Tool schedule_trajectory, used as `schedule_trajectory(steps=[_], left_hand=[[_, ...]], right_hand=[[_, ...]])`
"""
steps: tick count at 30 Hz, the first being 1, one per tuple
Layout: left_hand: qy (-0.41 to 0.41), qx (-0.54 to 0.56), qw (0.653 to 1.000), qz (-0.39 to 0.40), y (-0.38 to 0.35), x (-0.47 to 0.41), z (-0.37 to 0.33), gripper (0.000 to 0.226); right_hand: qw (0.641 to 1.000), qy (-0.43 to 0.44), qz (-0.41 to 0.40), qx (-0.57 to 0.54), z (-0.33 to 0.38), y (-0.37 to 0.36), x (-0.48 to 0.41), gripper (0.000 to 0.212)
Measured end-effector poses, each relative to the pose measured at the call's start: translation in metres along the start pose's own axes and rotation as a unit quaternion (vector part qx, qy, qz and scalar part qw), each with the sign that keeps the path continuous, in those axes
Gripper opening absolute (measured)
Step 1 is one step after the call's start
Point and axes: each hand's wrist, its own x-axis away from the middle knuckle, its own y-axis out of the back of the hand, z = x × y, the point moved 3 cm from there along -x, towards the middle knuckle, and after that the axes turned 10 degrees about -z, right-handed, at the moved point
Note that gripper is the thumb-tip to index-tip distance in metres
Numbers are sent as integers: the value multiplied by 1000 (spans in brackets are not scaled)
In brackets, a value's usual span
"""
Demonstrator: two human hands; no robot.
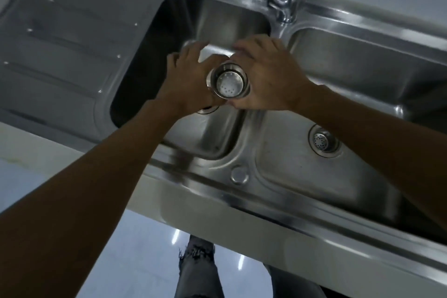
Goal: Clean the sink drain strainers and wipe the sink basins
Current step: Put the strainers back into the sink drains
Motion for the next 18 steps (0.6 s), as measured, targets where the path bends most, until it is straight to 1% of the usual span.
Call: schedule_trajectory(steps=[3, 7, 9, 10, 14, 18], left_hand=[[39, 0, 999, 34, -13, -1, 52, 93], [83, 9, 987, 141, -52, -11, 100, 104], [87, 9, 978, 189, -74, -17, 112, 108], [85, 5, 976, 199, -85, -20, 117, 106], [68, -2, 981, 179, -116, -34, 135, 89], [60, 5, 984, 170, -131, -36, 145, 88]], right_hand=[[999, -3, 43, -2, 29, -42, -34, 93], [991, -43, 124, -1, 48, -105, -61, 99], [982, -64, 175, -1, 50, -133, -66, 101], [977, -79, 196, -8, 50, -144, -67, 102], [960, -142, 237, -53, 45, -175, -68, 104], [943, -175, 271, -81, 47, -189, -70, 103]])
